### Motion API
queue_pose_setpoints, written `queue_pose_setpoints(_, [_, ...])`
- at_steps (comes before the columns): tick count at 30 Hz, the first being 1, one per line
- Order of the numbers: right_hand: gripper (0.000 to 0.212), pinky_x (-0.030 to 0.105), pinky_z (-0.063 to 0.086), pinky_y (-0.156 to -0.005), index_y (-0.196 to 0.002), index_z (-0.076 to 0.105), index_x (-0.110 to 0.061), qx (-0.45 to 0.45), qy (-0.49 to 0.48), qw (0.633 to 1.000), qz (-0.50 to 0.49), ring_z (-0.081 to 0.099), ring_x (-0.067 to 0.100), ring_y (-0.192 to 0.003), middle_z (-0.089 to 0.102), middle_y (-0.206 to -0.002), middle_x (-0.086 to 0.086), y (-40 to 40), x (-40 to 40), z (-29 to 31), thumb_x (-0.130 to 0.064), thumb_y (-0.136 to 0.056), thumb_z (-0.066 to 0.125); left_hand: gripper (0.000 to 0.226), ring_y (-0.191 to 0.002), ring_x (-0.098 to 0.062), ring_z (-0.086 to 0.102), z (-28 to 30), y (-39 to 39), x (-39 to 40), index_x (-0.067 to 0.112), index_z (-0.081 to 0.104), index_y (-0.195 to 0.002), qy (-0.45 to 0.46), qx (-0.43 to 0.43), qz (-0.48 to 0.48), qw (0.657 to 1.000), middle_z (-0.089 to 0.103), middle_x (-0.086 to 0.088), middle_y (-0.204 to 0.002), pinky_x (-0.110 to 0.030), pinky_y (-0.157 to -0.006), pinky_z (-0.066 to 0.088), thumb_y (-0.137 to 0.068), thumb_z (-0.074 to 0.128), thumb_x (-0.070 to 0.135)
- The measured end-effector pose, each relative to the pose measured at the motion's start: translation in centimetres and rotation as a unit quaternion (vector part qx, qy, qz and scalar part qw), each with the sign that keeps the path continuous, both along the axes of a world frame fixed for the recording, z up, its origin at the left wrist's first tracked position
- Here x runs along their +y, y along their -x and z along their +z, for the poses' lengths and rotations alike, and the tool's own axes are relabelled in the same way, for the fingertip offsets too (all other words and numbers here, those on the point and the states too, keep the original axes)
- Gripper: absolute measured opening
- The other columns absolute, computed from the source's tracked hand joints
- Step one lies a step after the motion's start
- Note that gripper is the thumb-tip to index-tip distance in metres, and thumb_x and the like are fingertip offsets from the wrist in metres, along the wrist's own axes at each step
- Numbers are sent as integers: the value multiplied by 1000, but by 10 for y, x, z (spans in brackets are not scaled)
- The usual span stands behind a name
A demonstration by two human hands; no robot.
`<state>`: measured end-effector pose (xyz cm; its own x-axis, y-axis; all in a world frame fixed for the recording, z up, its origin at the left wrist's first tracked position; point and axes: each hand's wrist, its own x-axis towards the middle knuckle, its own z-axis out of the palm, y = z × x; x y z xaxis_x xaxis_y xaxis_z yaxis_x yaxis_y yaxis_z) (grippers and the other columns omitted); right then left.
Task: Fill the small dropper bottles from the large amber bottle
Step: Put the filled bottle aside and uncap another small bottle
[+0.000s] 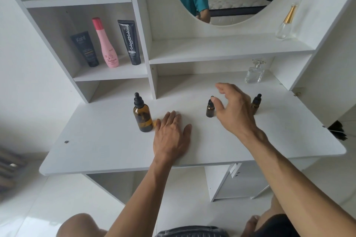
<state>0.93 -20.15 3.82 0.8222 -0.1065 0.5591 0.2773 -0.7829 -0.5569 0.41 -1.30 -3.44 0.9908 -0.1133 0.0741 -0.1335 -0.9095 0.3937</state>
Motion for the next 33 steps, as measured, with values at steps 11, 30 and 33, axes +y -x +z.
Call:
queue_pose_setpoints(11, [35, 46, 48, -96, -128, 59, -7, 144, 13, 989, -20, 62, 34, -108, 66, -114, 15, -15, 22, -17, -6, -93, 62, 66, -157, -20, 13, 2, 1, 0, 13, 30, -159, 4, -7, -4, 1000, 24, -2, -169, -43, -127, 6, -106, 32, 51])
queue_pose_setpoints(30, [31, 33, 54, -87, -117, 67, -15, 149, -34, 980, 131, 67, 19, -87, 72, -104, 0, 1, 69, -11, -10, -87, 74, 39, -102, -20, 62, 9, 6, 5, 24, 60, -123, 222, -61, 2, 973, 70, 5, -109, -42, -89, 51, -87, 57, 38])
queue_pose_setpoints(33, [32, 30, 54, -85, -117, 67, -15, 157, -33, 978, 132, 66, 19, -84, 72, -104, 0, 2, 70, -13, -9, -86, 74, 32, -101, -22, 60, 8, 6, 5, 22, 63, -121, 224, -63, 9, 973, 71, 1, -107, -39, -86, 50, -90, 60, 26])
